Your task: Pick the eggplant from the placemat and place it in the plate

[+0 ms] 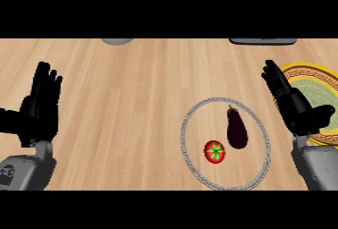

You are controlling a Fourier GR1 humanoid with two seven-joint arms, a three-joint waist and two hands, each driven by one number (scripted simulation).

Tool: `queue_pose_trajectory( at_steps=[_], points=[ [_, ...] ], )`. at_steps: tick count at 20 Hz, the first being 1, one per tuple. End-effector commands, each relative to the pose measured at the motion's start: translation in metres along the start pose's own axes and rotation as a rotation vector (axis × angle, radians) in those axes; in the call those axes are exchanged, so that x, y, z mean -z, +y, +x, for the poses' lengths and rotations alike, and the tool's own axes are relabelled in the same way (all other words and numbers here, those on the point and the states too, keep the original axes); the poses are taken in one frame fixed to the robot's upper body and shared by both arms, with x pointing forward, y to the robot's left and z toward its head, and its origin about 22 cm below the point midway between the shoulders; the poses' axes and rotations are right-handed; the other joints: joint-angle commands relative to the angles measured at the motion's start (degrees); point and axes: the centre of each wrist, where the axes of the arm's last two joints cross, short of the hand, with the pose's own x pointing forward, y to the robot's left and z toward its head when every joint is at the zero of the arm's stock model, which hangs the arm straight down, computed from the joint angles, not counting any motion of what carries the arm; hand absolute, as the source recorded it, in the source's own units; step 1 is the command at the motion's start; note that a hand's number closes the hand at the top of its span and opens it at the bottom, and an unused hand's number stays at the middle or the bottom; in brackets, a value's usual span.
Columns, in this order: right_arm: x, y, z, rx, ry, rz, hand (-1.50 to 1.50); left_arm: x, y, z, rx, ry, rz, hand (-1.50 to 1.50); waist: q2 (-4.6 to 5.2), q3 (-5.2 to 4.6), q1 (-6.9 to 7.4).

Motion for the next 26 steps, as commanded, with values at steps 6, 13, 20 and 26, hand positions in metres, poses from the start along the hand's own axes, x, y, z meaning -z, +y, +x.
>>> queue_pose_trajectory(
  at_steps=[6,13,20,26],
  points=[
    [0.026,0.02,-0.001,0.514,-0.031,0.351,1.5,-0.042,0.002,-0.069,0.217,0.292,-0.122,0.0,-0.71,0.77,0.89],
    [-0.038,-0.014,-0.069,-0.029,-0.02,-0.008,1.5,-0.054,-0.009,-0.071,0.184,0.351,-0.17,0.0,-0.91,0.94,-0.08],
    [-0.053,-0.019,-0.105,0.288,-0.147,0.289,-1.5,-0.048,-0.007,-0.073,0.211,0.365,-0.19,0.0,-1.15,0.65,0.61],
    [-0.014,-0.066,-0.075,-0.202,-0.136,0.394,-1.5,-0.048,-0.014,-0.073,0.205,0.341,-0.205,0.0,-1.09,0.57,1.17]
  ],
)
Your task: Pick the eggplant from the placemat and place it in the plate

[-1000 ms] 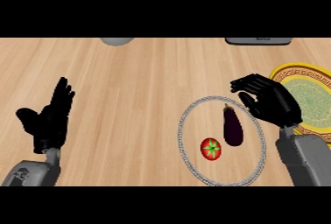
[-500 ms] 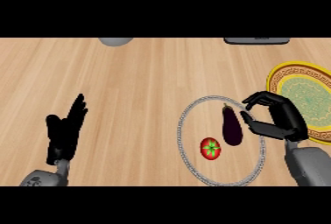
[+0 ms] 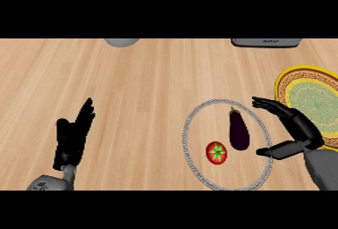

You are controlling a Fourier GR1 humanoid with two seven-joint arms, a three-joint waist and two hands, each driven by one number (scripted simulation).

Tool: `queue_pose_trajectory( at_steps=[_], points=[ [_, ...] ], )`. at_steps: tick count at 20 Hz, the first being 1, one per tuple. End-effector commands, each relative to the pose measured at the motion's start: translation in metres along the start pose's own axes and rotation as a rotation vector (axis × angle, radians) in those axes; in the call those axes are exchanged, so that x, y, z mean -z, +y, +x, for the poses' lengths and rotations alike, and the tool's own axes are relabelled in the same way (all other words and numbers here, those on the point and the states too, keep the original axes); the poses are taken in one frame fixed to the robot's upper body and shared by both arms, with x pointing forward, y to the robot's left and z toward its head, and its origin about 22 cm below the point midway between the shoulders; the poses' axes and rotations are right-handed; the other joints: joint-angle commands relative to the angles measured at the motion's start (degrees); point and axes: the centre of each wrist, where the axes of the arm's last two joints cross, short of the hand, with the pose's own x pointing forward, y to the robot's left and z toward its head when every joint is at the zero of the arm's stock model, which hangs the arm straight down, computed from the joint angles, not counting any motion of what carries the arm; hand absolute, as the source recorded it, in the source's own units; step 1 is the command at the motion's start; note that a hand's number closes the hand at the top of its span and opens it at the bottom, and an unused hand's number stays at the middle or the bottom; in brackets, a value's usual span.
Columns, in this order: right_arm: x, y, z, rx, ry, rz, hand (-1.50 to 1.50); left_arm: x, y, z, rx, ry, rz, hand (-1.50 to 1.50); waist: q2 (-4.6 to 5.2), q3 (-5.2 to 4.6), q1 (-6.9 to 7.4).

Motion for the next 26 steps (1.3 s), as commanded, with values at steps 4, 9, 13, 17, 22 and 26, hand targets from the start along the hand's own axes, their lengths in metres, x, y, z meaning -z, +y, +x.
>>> queue_pose_trajectory(
  at_steps=[4,9,13,17,22,26],
  points=[
    [0.038,-0.035,0.031,-0.358,0.097,0.15,-1.5,0.001,0.011,0.011,-0.002,0.014,0.001,0.0,-0.36,-0.14,0.0],
    [0.07,-0.025,0.042,-0.455,0.215,0.33,-1.5,-0.001,0.005,-0.003,0.012,0.014,-0.003,0.0,-0.38,-0.19,-0.38],
    [0.086,-0.028,0.05,-0.456,0.316,0.48,-1.5,0.005,0.005,0.001,0.007,0.009,0.013,0.0,-0.32,-0.17,-0.45],
    [0.079,-0.029,0.032,-0.479,0.369,0.542,-1.5,0.01,-0.002,0.0,-0.001,0.029,0.005,0.0,-0.16,-0.12,-0.45],
    [0.084,0.02,0.011,-0.477,0.391,0.562,-1.5,0.002,0.001,-0.008,0.006,0.008,0.019,0.0,-0.32,-0.13,-0.66],
    [0.081,-0.006,0.011,-0.478,0.397,0.563,-1.5,0.005,0.008,0.006,-0.006,0.004,0.026,0.0,-0.34,-0.14,-0.77]
  ],
)
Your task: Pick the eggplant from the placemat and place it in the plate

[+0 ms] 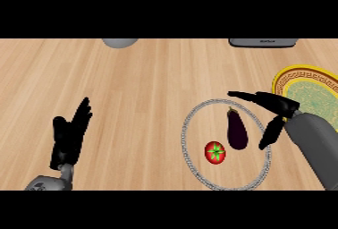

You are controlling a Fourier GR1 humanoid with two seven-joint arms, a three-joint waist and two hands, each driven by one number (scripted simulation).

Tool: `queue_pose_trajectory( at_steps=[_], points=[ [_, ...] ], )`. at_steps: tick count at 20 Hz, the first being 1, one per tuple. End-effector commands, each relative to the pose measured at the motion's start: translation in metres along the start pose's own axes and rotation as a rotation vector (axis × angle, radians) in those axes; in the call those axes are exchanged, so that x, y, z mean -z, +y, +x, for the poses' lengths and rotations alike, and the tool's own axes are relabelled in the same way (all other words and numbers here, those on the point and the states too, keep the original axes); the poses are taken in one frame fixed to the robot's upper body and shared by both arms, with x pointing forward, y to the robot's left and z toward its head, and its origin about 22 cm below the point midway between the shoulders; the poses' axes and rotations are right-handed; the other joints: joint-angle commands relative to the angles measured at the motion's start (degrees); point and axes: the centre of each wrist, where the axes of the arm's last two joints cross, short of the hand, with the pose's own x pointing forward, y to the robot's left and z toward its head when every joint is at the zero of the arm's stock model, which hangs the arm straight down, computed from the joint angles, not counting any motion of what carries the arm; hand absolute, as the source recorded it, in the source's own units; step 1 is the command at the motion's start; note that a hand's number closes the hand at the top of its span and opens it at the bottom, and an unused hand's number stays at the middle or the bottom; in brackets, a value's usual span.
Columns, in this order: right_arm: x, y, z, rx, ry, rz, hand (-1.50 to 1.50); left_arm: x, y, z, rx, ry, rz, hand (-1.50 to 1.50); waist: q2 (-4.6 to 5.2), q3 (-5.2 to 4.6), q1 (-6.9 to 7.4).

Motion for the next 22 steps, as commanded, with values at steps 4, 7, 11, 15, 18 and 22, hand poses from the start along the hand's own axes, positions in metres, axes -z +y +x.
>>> queue_pose_trajectory(
  at_steps=[4,7,11,15,18,22],
  points=[
    [0.019,-0.001,-0.006,-0.006,-0.004,0.039,-1.5,0.003,-0.001,-0.006,0.005,0.002,-0.021,0.0,0.1,0.01,0.13],
    [0.013,0.024,-0.014,-0.019,0.001,0.048,-1.5,0.001,-0.005,-0.018,-0.009,0.003,-0.001,0.0,-0.02,-0.01,-0.23],
    [0.023,0.042,-0.018,0.019,-0.014,0.047,-1.5,-0.011,0.011,-0.006,-0.015,0.005,-0.012,0.0,-0.06,0.0,-0.06],
    [0.028,0.033,-0.01,0.005,0.01,0.041,-1.5,-0.016,-0.011,-0.015,0.0,0.004,0.001,0.0,-0.06,0.0,-0.15],
    [0.032,0.034,-0.007,-0.013,0.004,0.065,-1.5,-0.002,-0.014,0.019,-0.014,0.012,0.003,0.0,-0.06,0.01,-0.22],
    [0.04,0.021,-0.001,-0.09,-0.014,0.069,1.5,0.005,-0.013,-0.008,0.006,0.004,-0.004,0.0,0.04,0.0,-0.1]
  ],
)
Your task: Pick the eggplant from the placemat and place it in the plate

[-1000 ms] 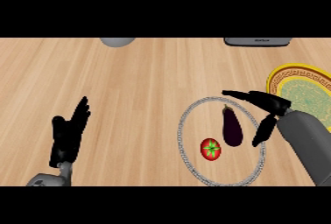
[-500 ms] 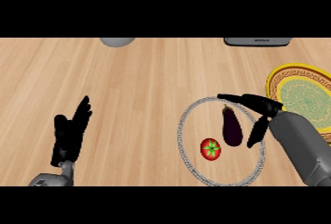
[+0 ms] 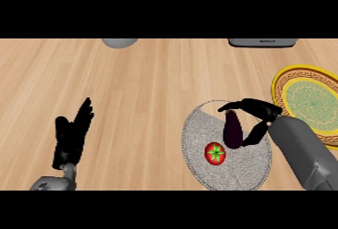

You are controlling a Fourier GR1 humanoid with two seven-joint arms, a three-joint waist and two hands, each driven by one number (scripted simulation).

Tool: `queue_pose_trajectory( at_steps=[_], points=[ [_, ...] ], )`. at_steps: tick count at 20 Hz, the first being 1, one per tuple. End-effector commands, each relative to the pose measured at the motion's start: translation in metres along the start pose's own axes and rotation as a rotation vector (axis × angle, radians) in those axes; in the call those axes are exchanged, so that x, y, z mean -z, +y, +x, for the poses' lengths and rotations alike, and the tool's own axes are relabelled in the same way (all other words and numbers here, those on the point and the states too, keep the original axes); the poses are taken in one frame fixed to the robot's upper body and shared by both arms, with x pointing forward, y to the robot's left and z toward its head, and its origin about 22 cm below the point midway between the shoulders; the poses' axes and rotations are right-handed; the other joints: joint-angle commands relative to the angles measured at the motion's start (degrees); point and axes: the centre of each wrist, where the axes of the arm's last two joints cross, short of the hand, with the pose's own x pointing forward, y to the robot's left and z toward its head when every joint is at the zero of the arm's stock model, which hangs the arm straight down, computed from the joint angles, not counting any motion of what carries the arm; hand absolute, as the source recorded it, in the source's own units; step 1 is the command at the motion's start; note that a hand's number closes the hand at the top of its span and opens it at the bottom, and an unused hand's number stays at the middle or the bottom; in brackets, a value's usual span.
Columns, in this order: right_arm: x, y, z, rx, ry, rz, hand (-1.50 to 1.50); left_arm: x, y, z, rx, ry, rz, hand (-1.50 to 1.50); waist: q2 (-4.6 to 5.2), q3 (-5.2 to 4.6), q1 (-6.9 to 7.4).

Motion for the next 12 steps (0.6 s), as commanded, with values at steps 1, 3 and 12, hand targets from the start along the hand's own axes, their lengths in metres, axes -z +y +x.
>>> queue_pose_trajectory(
  at_steps=[1,3,12],
  points=[
    [0.013,0.015,0.002,-0.046,-0.041,-0.002,1.5,-0.009,0.011,-0.01,0.016,0.011,0.0,0.0,0.06,0.03,0.23],
    [-0.002,0.02,-0.009,-0.062,-0.056,-0.053,1.5,-0.01,-0.004,0.005,0.0,0.0,0.004,0.0,-0.02,0.03,-0.05],
    [0.002,-0.008,-0.001,-0.096,0.0,-0.26,1.5,-0.004,0.003,-0.003,0.004,0.003,0.002,0.0,-0.01,0.02,-0.05]
  ],
)
